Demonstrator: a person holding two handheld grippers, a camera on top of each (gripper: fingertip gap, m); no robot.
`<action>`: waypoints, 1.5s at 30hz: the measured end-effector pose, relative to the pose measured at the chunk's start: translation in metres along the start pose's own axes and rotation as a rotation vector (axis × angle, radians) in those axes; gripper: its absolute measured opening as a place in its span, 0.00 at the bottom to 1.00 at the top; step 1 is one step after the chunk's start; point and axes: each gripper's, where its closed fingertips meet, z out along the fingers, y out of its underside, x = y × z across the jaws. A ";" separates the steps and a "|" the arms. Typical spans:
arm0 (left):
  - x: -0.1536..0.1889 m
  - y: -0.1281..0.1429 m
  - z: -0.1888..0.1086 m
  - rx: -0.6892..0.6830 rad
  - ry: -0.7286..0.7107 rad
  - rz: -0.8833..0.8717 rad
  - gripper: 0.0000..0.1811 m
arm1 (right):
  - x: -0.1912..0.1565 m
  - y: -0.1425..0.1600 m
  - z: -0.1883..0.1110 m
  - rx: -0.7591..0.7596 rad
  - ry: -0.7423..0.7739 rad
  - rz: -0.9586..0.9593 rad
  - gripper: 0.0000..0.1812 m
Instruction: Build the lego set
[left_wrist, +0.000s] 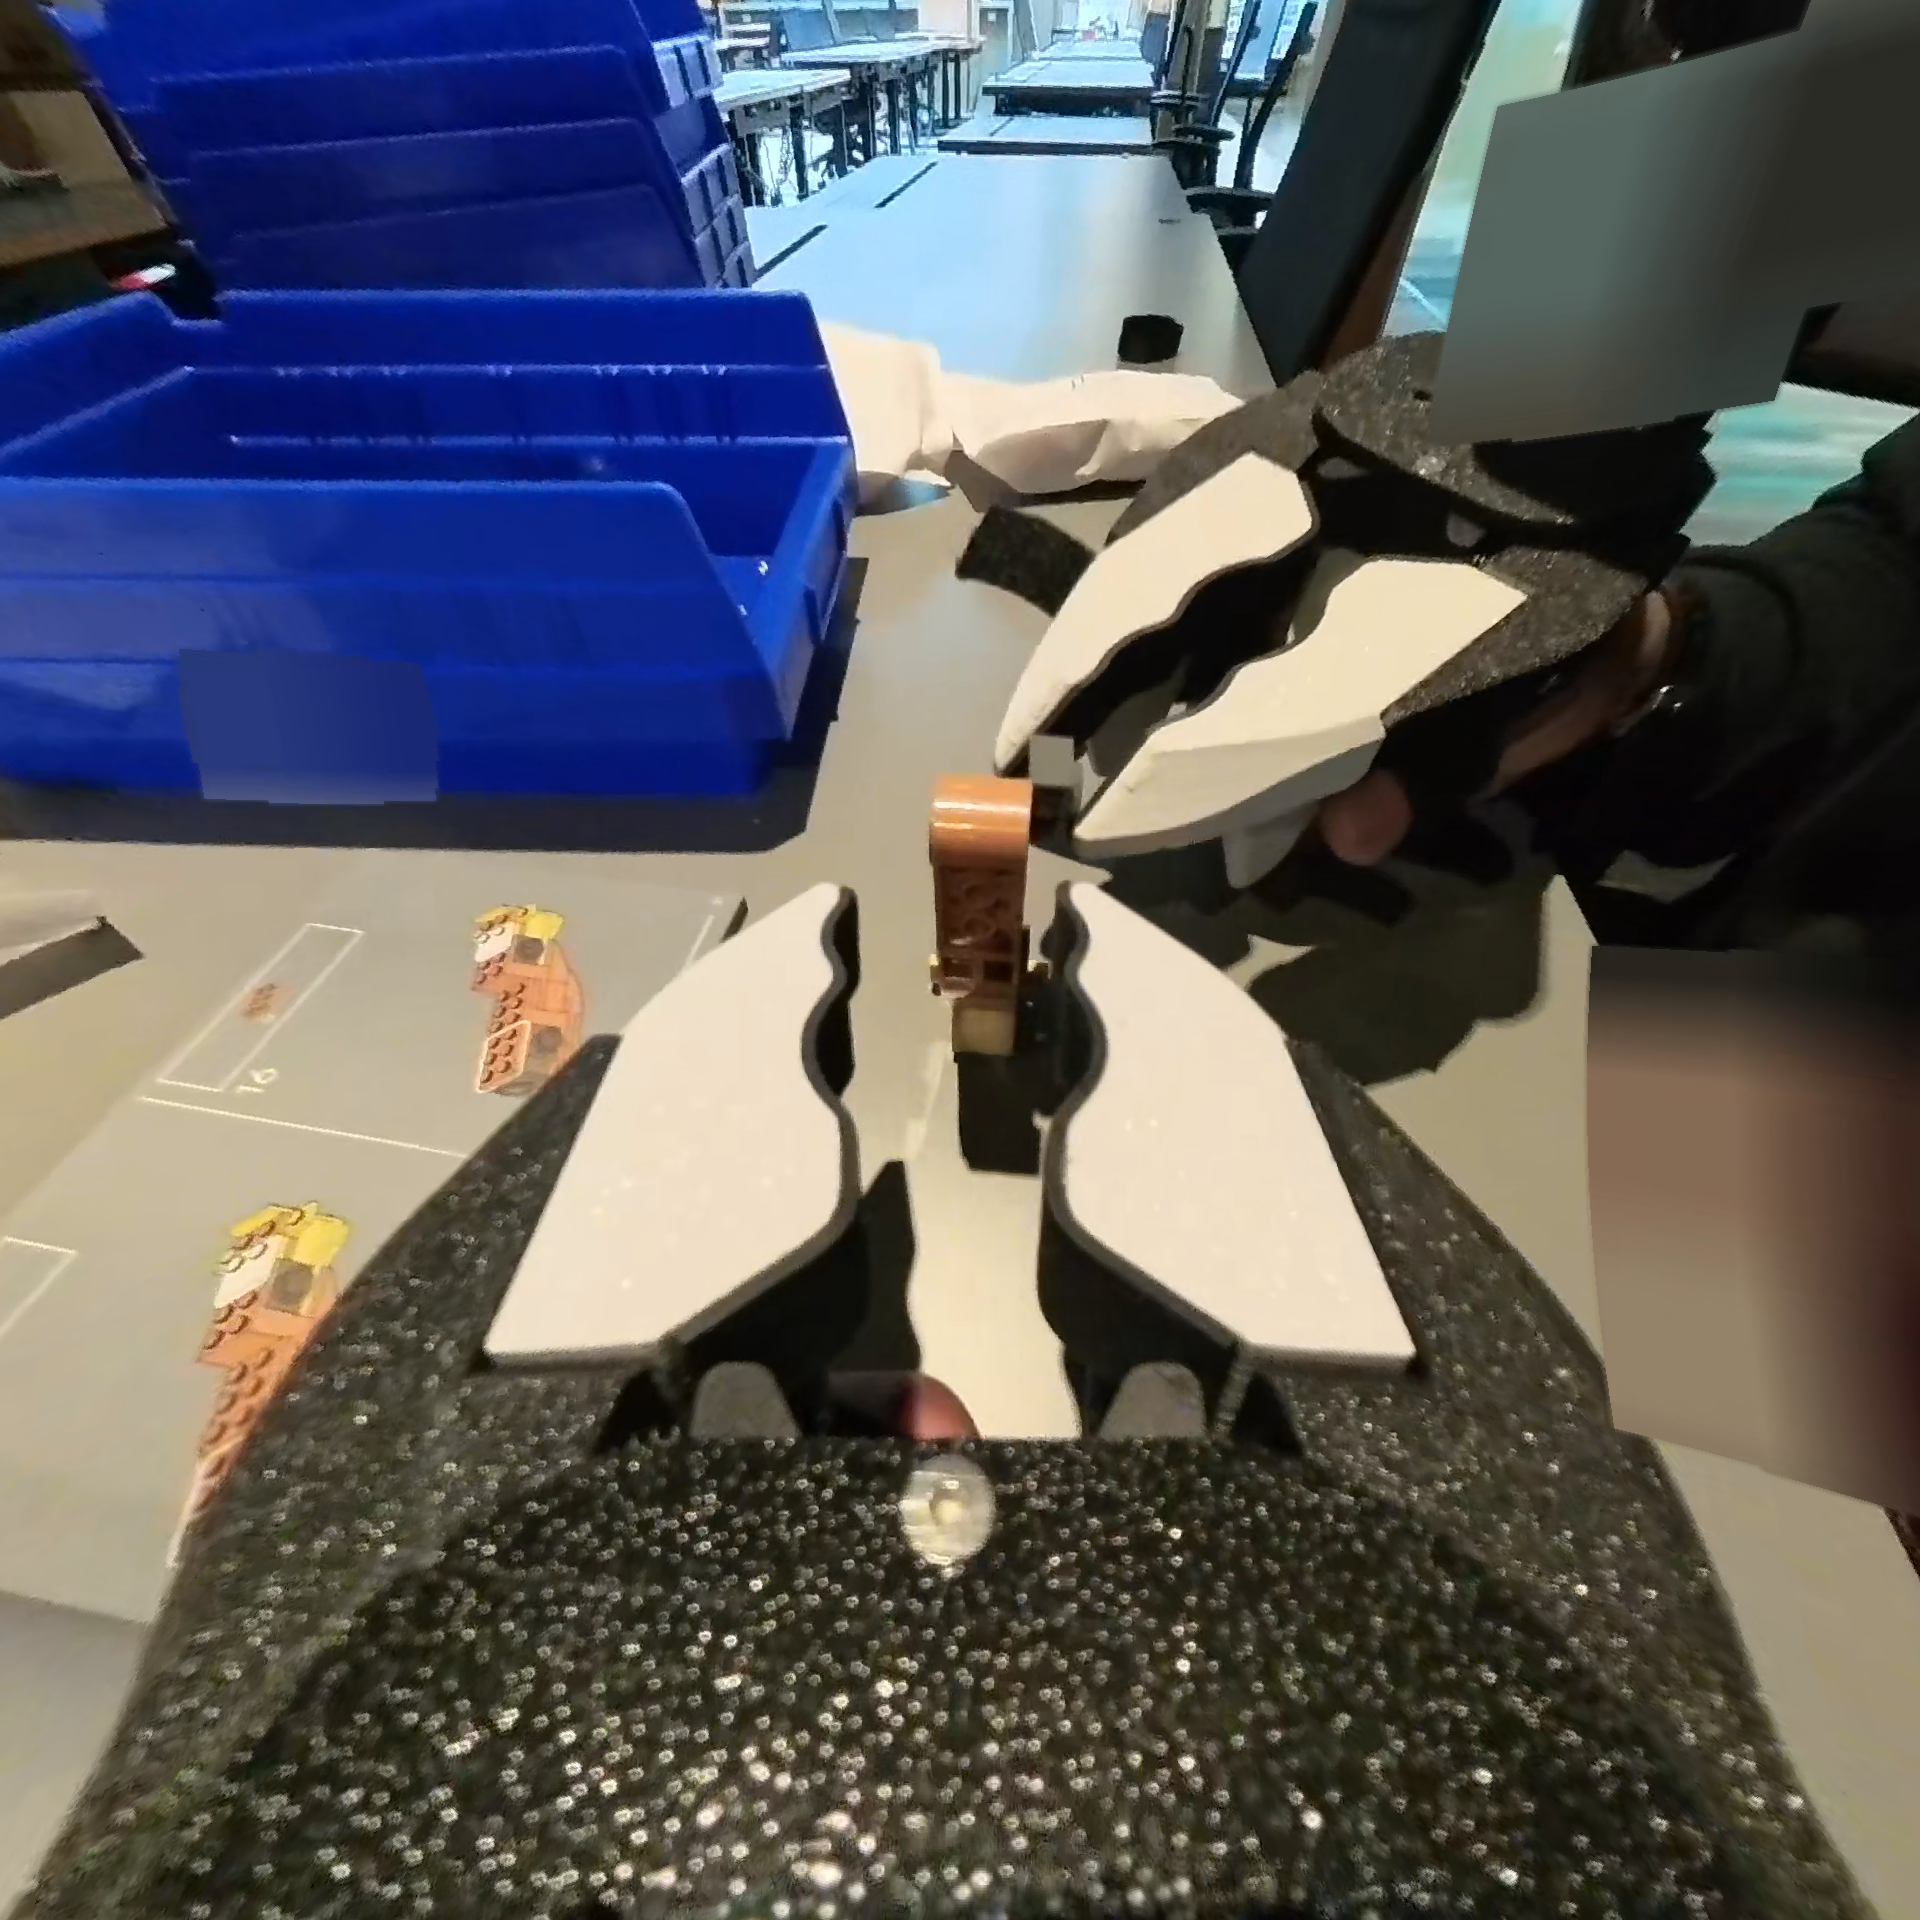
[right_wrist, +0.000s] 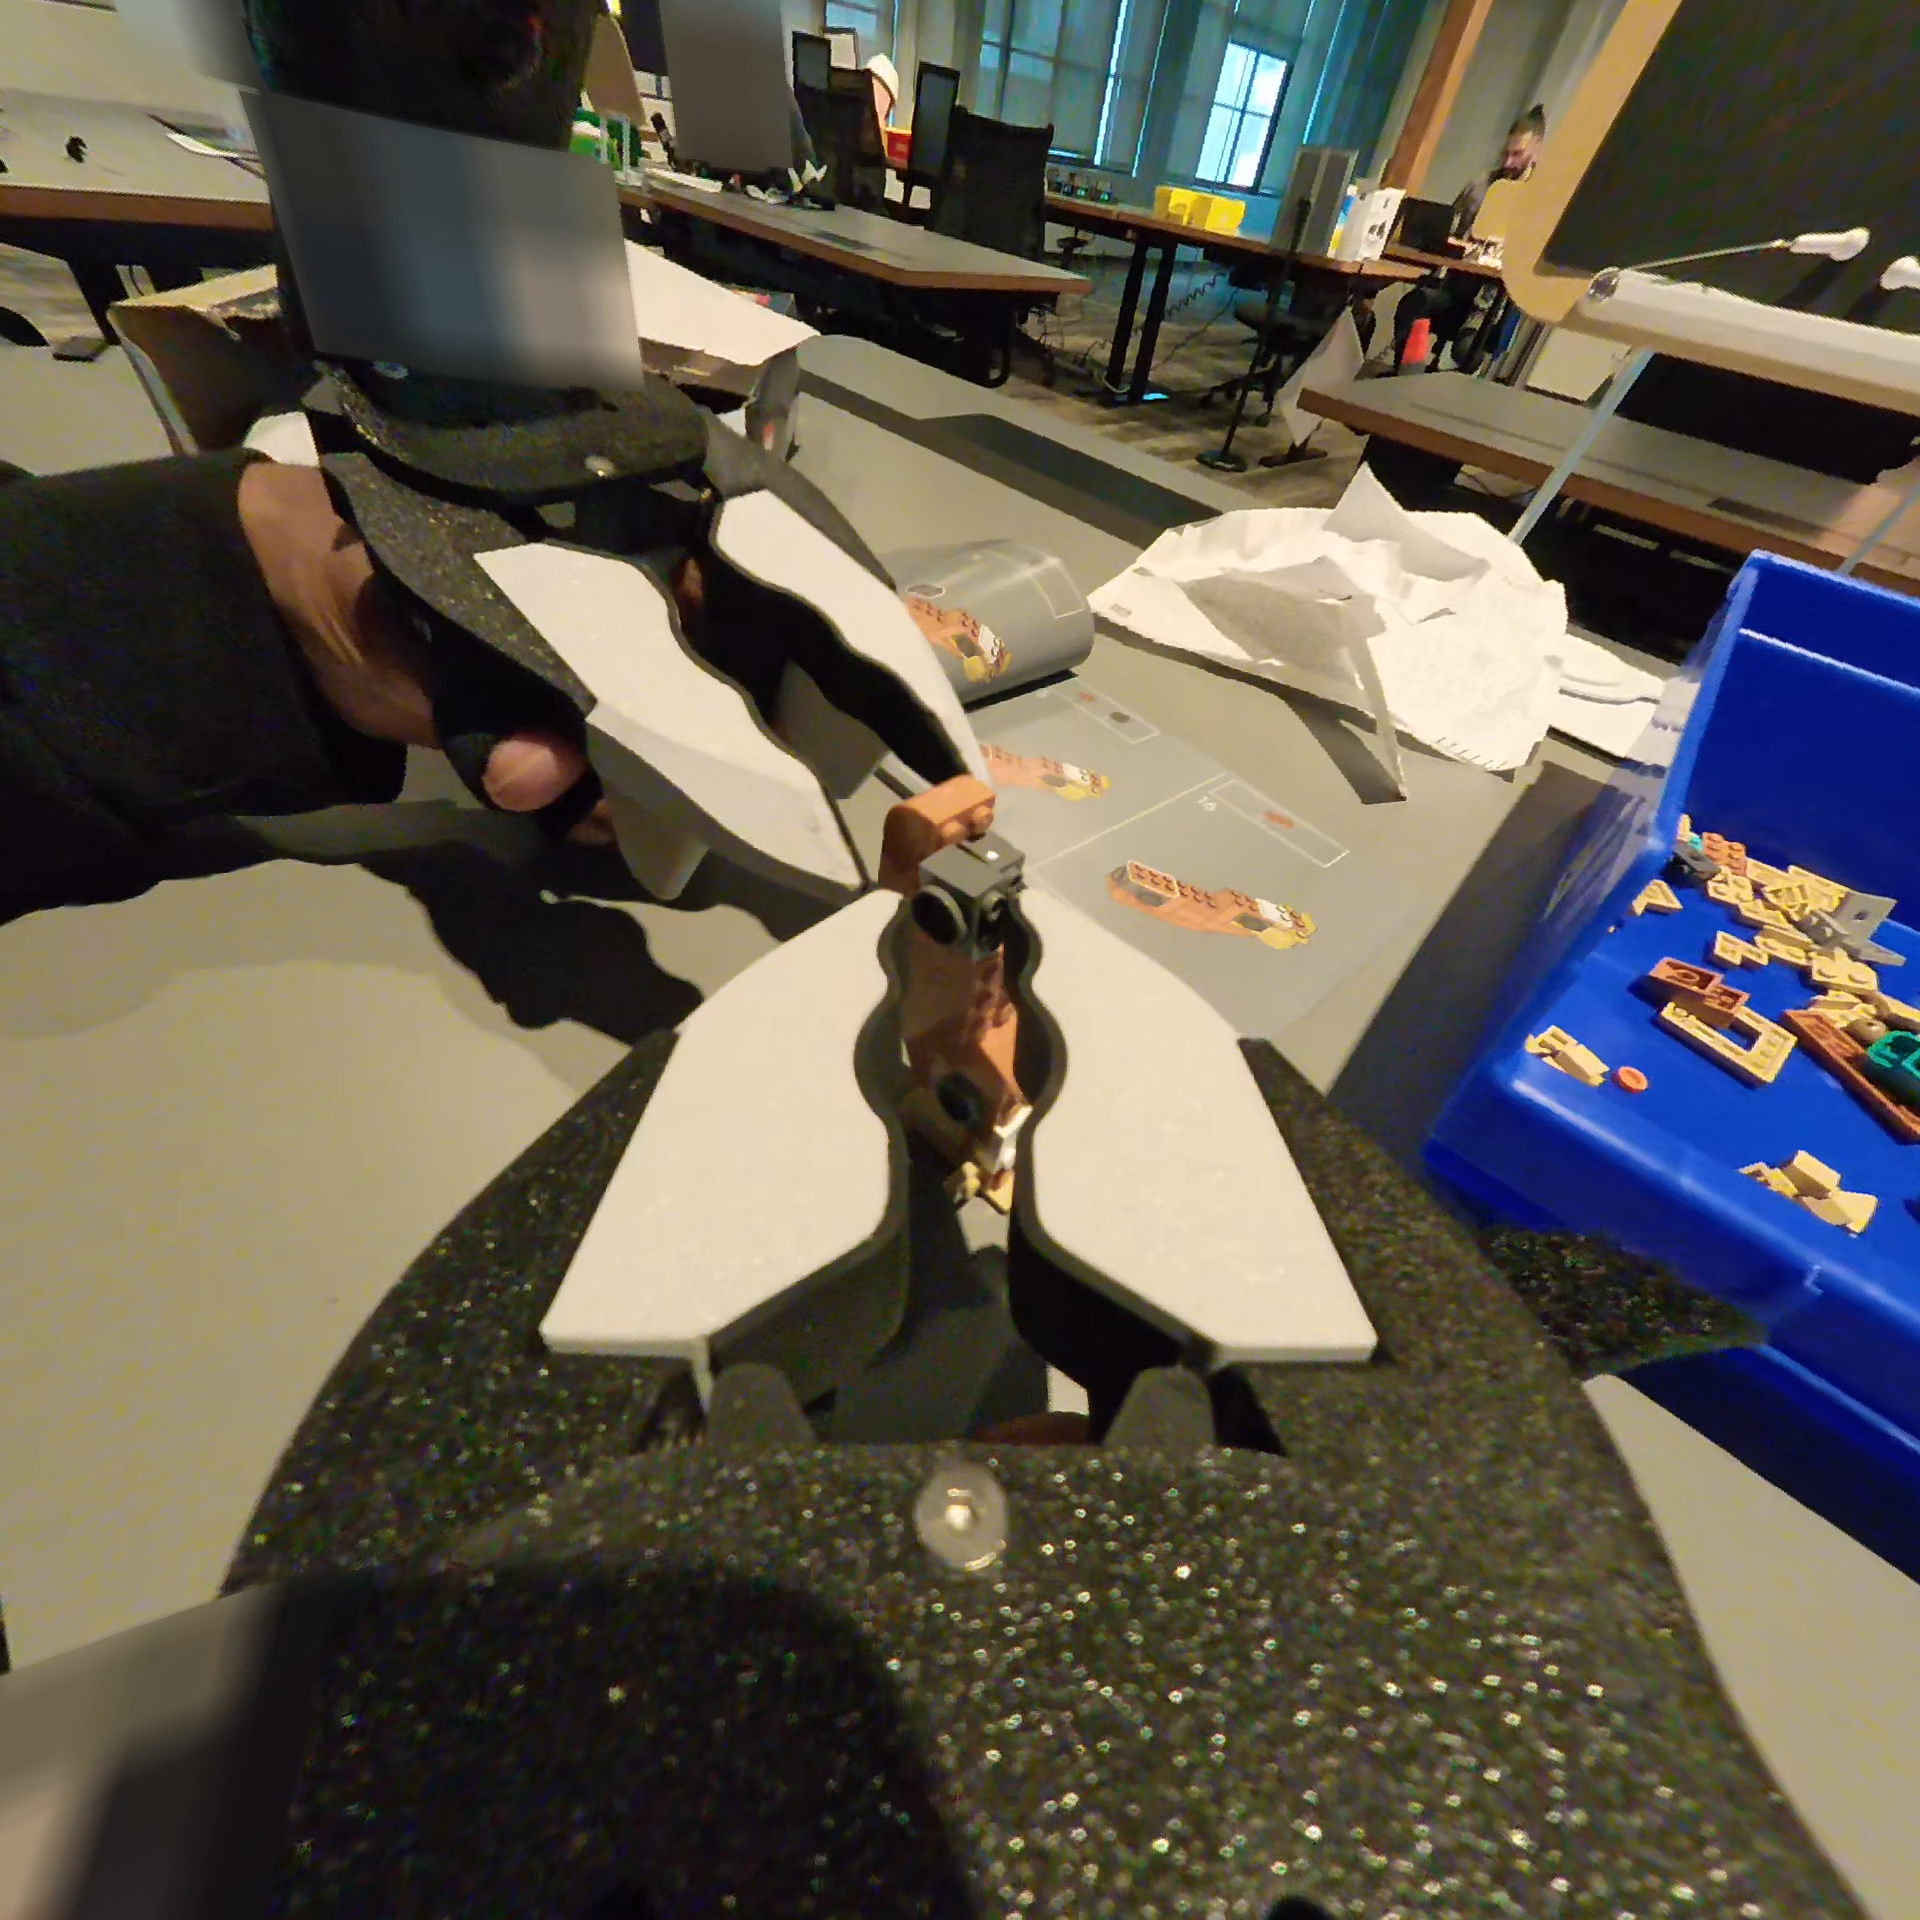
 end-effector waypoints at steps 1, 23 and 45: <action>0.001 0.000 0.001 -0.004 0.006 0.004 0.19 | 0.000 0.000 0.001 -0.003 -0.001 -0.001 0.09; 0.010 0.007 0.011 -0.063 0.065 0.054 0.10 | -0.001 0.005 0.006 -0.040 -0.045 0.021 0.09; 0.010 0.008 0.012 -0.071 0.068 0.046 0.10 | -0.001 0.006 0.006 -0.048 -0.064 0.009 0.10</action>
